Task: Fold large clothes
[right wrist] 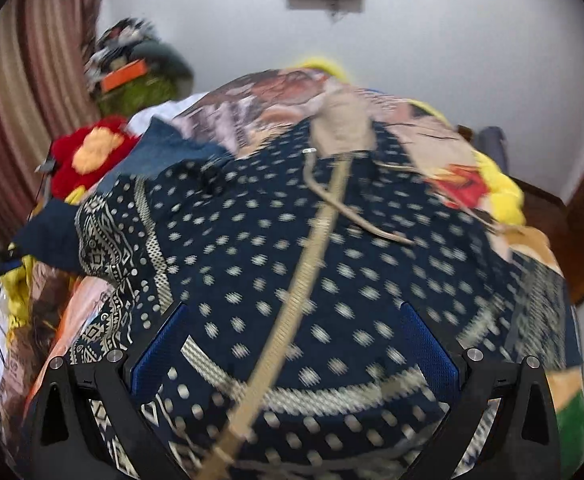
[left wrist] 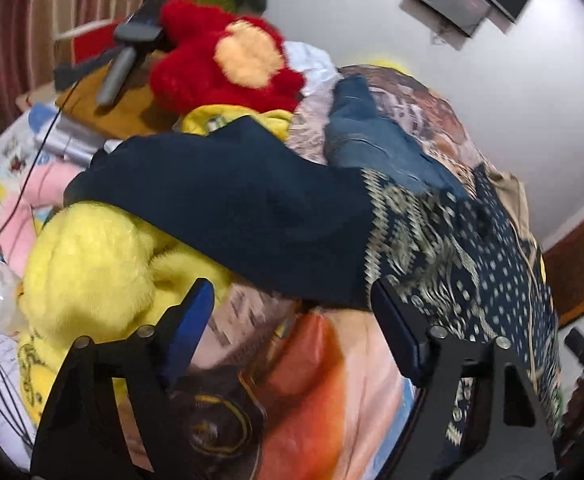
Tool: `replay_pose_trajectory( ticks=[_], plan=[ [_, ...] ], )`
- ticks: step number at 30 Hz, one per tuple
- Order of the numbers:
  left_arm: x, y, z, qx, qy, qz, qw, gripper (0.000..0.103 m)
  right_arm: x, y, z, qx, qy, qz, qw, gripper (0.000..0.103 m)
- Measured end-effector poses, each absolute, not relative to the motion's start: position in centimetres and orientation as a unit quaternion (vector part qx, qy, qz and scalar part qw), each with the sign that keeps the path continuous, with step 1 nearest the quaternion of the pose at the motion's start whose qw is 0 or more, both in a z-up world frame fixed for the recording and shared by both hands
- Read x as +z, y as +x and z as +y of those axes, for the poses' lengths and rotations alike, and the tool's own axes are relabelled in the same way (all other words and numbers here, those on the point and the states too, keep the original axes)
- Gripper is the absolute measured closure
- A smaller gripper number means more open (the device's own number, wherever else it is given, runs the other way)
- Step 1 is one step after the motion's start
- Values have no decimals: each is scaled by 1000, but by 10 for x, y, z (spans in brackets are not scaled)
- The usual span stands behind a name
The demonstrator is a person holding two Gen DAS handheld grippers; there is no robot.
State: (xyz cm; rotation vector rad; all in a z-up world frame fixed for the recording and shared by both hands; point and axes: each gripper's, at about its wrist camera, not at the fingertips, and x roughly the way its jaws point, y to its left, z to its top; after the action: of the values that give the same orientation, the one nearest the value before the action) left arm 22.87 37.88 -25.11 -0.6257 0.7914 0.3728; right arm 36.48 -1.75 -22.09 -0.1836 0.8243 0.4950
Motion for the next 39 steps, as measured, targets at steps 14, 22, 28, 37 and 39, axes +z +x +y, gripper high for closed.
replay_pose_trajectory(
  ticks=[14,22,28,37,39],
  plan=[
    [-238,267,414,267,-211,357,870,91,-269,386,76,318,-139,454,821,0],
    [-151,305,352,227,-105,290,924,98,-267,382,74,318,-130,476,810,0],
    [-91,348,263,129,-51,252,958,98,-240,381,31,301,-86,468,826,0],
    [-120,419,102,-44,-8,327,944,98,-217,387,-62,239,-58,459,854,0],
    [-142,425,68,-74,8,357,931,98,-220,385,-84,224,-52,463,856,0]
  ],
)
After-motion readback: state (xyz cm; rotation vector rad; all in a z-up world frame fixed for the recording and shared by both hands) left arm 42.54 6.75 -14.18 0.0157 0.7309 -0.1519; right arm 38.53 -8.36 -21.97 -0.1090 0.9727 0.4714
